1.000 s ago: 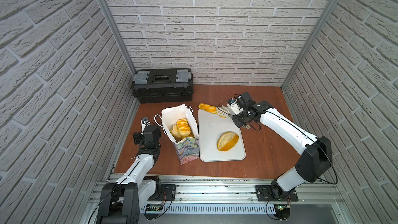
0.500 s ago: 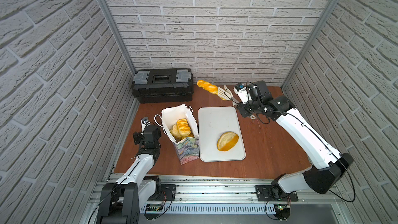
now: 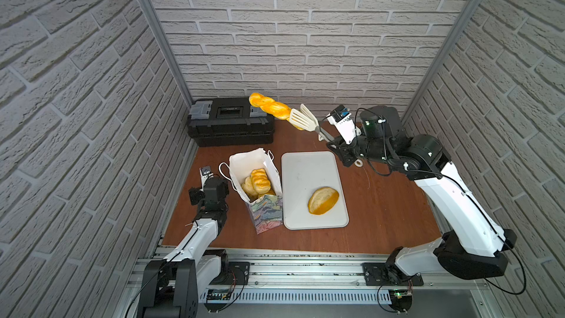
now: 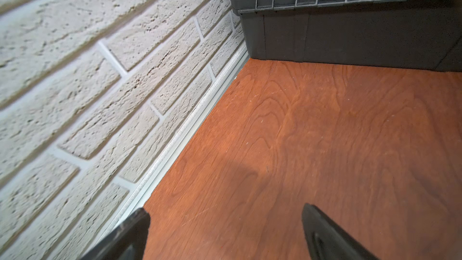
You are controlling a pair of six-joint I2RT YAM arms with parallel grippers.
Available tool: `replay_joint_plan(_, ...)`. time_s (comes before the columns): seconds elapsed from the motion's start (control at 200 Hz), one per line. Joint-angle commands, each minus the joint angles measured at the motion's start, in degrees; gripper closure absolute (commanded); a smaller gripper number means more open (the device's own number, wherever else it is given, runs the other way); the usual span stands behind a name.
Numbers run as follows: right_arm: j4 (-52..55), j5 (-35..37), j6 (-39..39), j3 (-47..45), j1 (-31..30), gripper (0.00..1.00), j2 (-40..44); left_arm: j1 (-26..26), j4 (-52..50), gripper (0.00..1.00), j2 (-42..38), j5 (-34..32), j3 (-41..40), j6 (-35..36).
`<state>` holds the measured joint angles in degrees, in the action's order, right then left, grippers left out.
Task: Pack bread into a paper bag
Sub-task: Place the fake bread in the paper bag.
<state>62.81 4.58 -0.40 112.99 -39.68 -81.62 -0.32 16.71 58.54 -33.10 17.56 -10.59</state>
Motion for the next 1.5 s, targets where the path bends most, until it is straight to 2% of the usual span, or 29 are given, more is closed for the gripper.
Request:
replay_joint_plan(0.0,0.91,3.78,0.78,2.08,-1.89,0.97,2.09,0.29,2.17,0.02,-0.71,0.32,-0.86,-0.22)
replay_joint_plan(0.17,3.59,5.87,0.58,3.48,-5.96,0.97,2.36,0.21,2.19,0.02,-0.8,0.33,-0.86,-0.35)
replay_joint_plan(0.515,9.31,16.39,-0.52,10.97,-20.39,0.97,-2.8,0.14,2.01,0.02,-1.33,0.36,-1.04,-0.36)
replay_joint_plan(0.72,10.81,19.76,0.39,11.38,-23.2,0.97,-3.15,0.14,2.01,0.02,-1.85,0.35,-1.21,-0.55)
replay_joint_plan(1.095,18.87,31.52,0.87,13.23,-28.88,0.97,-6.04,0.05,2.01,0.02,-2.21,0.45,-1.21,-0.66)
replay_joint_plan(1.32,17.48,35.62,-1.06,13.79,-31.33,0.98,-6.51,-0.08,2.01,0.02,-2.38,0.47,-1.29,-0.61)
replay_joint_plan(1.495,17.85,38.55,-2.77,17.92,-33.84,0.98,-8.2,0.05,1.83,0.02,-2.89,0.49,-1.39,-0.68)
